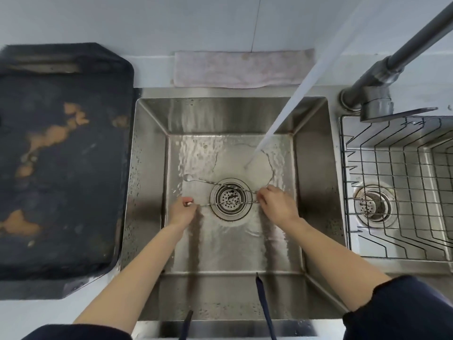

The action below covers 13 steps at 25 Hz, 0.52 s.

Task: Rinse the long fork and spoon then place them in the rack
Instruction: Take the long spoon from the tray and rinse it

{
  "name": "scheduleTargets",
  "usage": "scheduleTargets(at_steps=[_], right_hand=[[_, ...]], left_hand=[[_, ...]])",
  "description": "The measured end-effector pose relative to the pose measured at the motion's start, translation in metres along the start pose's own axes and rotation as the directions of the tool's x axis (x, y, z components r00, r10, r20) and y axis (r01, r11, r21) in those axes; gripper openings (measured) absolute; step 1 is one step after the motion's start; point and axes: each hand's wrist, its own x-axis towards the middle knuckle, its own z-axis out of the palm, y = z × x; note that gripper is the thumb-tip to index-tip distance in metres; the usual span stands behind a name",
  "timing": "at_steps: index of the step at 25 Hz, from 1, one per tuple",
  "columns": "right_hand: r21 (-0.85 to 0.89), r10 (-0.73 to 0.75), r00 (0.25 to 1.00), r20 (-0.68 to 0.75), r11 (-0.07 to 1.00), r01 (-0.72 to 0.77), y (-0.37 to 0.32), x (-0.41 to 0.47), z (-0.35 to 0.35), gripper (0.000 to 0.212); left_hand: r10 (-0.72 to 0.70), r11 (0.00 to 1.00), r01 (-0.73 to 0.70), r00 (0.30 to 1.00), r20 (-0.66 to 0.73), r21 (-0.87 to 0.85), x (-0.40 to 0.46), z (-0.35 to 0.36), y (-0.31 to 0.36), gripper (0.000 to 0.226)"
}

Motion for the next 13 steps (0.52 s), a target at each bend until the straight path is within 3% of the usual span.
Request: scheduleTargets(at_steps=[4,9,13], right_hand=[[0.032,0.009,1.0,0.013,0.999,-0.009,-0.001,-0.007,-0.006,0.028],[0.07,0.038,0.999,-0.01,0.997,-0.037,-0.005,-0.029,-0.024,0.031],[0.087,0.015,1.0,-0.021,0.996,-0.013,-0.008,-0.051,-0.043,0.036]], left_hand=[[0.017,0.998,-0.018,0.999,0.029,0.055,-0.006,-0.003,0.005,0.033],[0.051,0.986,-0.067,0.992,0.112,0.151,-0.031,-0.014,0.016,0.017],[0.148,0.953,-0.183,0.977,0.156,0.243,-0.061,-0.026,0.038,0.039]])
